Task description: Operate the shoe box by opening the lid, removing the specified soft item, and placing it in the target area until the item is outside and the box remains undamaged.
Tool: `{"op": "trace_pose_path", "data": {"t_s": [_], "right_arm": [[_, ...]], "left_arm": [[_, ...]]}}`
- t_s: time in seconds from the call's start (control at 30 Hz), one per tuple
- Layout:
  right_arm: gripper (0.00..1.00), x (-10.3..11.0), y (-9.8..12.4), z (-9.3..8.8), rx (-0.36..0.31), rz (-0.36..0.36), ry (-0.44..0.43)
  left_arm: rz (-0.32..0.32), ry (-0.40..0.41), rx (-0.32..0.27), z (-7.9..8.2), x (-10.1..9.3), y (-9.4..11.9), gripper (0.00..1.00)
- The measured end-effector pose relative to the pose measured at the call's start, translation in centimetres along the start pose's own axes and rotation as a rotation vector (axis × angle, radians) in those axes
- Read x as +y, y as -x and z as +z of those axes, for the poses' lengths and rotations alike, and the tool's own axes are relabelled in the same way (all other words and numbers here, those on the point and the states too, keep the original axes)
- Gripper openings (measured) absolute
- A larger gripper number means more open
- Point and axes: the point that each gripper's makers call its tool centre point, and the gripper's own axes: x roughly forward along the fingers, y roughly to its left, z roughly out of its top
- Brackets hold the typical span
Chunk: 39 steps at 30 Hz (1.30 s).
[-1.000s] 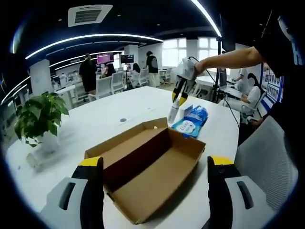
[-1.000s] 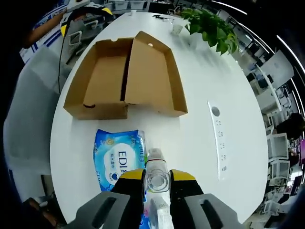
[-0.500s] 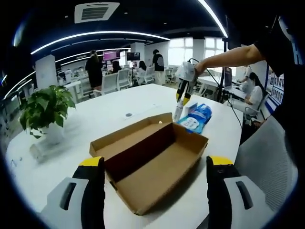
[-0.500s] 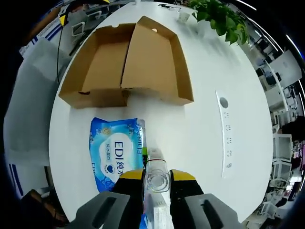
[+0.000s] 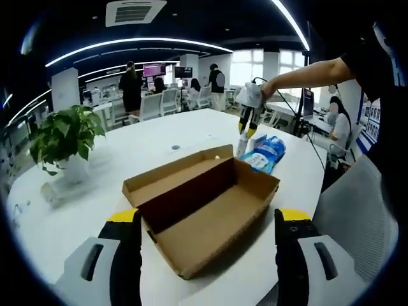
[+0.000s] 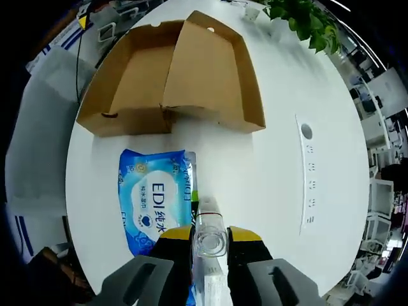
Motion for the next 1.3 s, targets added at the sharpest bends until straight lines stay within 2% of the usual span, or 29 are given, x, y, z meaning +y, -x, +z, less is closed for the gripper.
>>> {"op": "trace_pose_path", "data": {"t_s": [0.33, 0.7, 0.97, 1.3], "right_arm": [[0.16, -0.2, 0.0, 0.3, 0.004, 0.014, -0.003], [0.17, -0.8, 0.3, 0.5, -0.008, -0.006, -0.002], [0.17, -0.7, 0.5, 0.4, -0.005, -0.014, 0.01], [0.22, -0.8, 1.0, 1.0, -0.031, -0.031, -0.001]], "left_arm": [[0.002, 0.01, 0.006, -0.4, 0.1, 0.1, 0.88], [0.007, 0.01, 0.018, -0.7, 0.2, -0.1, 0.87], [0.018, 0.022, 0.025, -1.1, 0.2, 0.2, 0.82], [0.049, 0.048, 0.034, -1.8, 0.7, 0.4, 0.81]]}}
